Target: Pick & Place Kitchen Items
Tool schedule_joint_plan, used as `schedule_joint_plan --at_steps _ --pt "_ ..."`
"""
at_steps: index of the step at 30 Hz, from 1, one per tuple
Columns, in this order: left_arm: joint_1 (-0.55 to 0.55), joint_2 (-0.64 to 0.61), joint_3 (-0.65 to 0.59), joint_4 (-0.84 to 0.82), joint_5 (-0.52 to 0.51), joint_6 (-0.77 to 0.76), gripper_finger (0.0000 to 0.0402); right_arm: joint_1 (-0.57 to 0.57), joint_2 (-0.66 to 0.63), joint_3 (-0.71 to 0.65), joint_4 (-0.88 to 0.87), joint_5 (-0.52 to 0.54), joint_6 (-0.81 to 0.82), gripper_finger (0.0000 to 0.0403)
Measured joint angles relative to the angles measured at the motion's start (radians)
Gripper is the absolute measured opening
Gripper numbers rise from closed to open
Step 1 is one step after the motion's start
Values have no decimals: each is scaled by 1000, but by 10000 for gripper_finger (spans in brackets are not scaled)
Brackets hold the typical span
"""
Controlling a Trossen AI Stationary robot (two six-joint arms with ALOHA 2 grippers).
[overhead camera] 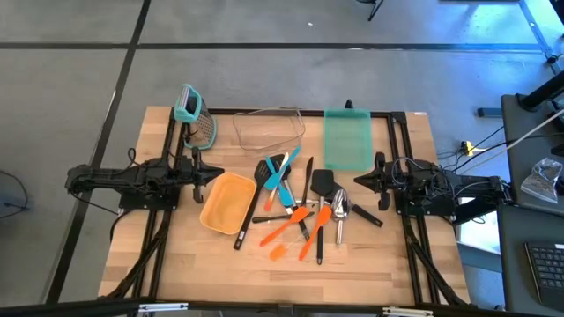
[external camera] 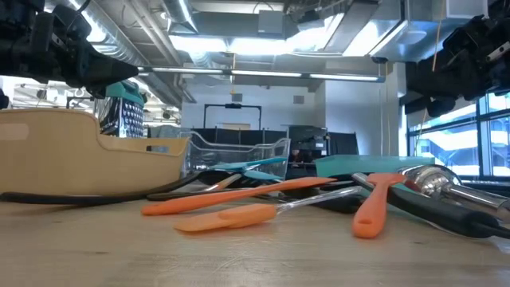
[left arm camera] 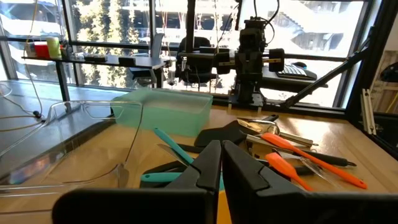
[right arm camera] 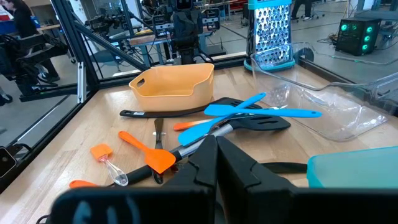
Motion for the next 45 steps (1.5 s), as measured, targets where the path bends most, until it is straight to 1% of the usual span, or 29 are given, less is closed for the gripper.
schedule_joint_plan --at_steps 19,20,22,24,26,32,38,41,45 --pt "0 0 0 0 0 0 12 0 0 0 0 0 0 8" --pt "0 0 0 0 0 0 12 0 0 0 0 0 -16 8" --pt "0 0 0 0 0 0 10 -2 0 -1 30 12 -142 8" --pt "0 0 0 0 0 0 10 -2 0 -1 148 30 -231 8" --pt "0 0 0 0 0 0 12 -2 0 0 274 30 -282 8" --pt "0 0 0 0 0 0 11 -2 1 0 561 28 -288 8" --pt "0 0 0 0 0 0 13 -2 0 0 969 26 -335 8" --pt "0 0 0 0 0 0 12 -2 0 0 1162 3 -339 8" --pt "0 0 0 0 0 0 10 -2 0 0 1312 -4 -320 8"
